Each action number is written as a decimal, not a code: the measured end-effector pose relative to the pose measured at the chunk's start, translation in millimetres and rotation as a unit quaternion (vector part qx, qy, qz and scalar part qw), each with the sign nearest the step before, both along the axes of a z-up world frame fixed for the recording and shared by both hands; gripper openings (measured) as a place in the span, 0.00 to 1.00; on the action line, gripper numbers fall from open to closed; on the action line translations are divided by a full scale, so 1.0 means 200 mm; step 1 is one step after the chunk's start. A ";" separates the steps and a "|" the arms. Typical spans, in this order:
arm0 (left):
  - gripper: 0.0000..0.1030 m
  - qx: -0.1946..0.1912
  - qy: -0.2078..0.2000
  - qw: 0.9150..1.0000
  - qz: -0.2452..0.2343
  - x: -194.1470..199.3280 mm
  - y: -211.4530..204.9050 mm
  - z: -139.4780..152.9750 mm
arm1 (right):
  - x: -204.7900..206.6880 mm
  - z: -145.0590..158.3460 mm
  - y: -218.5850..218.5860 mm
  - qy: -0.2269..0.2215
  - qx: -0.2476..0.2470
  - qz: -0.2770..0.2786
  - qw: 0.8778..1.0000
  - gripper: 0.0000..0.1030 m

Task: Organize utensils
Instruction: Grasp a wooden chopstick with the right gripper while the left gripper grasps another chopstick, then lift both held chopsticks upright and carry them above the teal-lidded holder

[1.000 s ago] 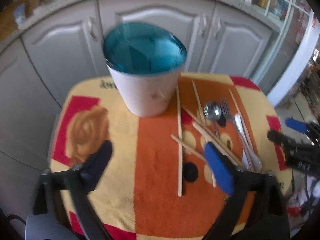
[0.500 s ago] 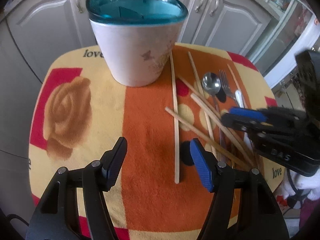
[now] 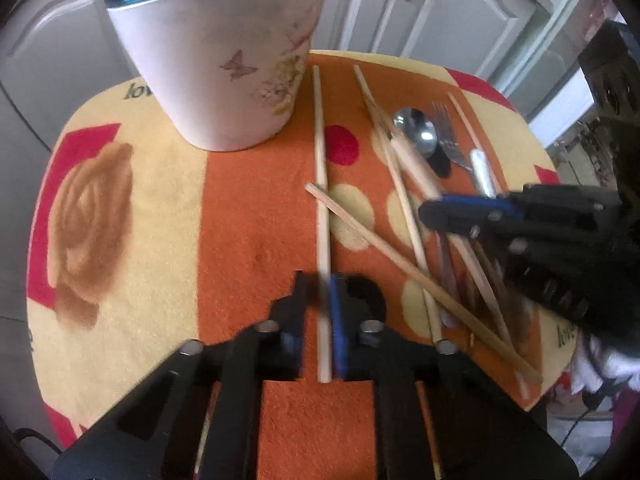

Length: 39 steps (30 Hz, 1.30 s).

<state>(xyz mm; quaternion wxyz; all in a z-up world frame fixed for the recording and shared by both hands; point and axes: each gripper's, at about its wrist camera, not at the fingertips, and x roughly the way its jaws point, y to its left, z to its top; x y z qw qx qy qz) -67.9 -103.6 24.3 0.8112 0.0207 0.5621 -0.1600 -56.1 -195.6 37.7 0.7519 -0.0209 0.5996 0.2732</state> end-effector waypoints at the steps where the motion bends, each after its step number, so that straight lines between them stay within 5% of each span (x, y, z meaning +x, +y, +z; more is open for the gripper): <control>1: 0.04 -0.001 0.000 1.000 -0.001 -0.01 0.01 0.00 | 0.01 0.01 -0.02 0.001 0.009 -0.010 1.000 0.05; 20: 0.04 0.039 0.077 0.995 -0.044 -0.47 0.44 0.02 | -0.05 0.13 -0.19 -0.008 0.037 -0.055 0.998 0.05; 25: 0.06 -0.004 0.086 0.996 -0.010 -0.41 0.54 0.06 | -0.05 0.14 -0.17 -0.007 0.042 -0.053 0.998 0.05; 28: 0.19 -0.034 0.078 0.996 0.020 -0.33 0.58 0.09 | -0.05 0.15 -0.15 -0.008 0.042 -0.050 0.998 0.05; 33: 0.26 -0.005 0.022 1.000 0.008 -0.20 0.51 0.15 | -0.05 0.17 -0.14 -0.011 0.039 -0.047 0.998 0.05; 39: 0.31 0.010 0.018 0.998 -0.053 0.02 0.36 0.11 | -0.03 0.19 -0.15 -0.010 0.039 -0.050 0.998 0.05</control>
